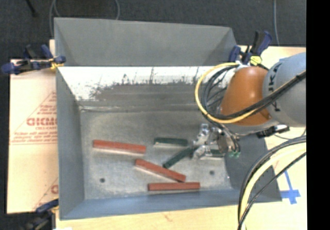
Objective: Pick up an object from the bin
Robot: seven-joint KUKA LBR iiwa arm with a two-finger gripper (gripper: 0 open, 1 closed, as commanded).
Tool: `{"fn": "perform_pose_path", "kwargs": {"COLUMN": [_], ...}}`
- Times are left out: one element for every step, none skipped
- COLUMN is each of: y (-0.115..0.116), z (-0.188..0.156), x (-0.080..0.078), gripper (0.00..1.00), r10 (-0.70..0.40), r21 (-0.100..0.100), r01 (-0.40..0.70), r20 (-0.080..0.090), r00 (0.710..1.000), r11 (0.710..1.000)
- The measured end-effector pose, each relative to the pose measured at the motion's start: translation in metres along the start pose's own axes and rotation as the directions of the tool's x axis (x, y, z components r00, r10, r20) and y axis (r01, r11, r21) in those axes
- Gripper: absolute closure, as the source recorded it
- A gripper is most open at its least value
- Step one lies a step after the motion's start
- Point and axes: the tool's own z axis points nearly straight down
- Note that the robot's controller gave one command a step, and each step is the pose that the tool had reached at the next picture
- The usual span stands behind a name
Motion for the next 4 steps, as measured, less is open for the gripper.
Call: {"fn": "perform_pose_path", "kwargs": {"y": [0.000, 0.000, -0.013, -0.013], "z": [0.000, -0.042, -0.135, -0.131], "x": [0.000, 0.004, 0.008, 0.009], "gripper": [1.00, 1.00, 0.00, 0.00], "r10": [-0.001, -0.013, -0.045, -0.045], "r21": [0.000, -0.001, 0.001, 0.000], "r01": [0.001, 0.013, 0.045, 0.045], "r20": [0.000, -0.012, 0.003, -0.002], "r00": [1.000, 1.000, 0.999, 0.999], "r11": [1.000, 1.000, 0.999, 0.999]}}
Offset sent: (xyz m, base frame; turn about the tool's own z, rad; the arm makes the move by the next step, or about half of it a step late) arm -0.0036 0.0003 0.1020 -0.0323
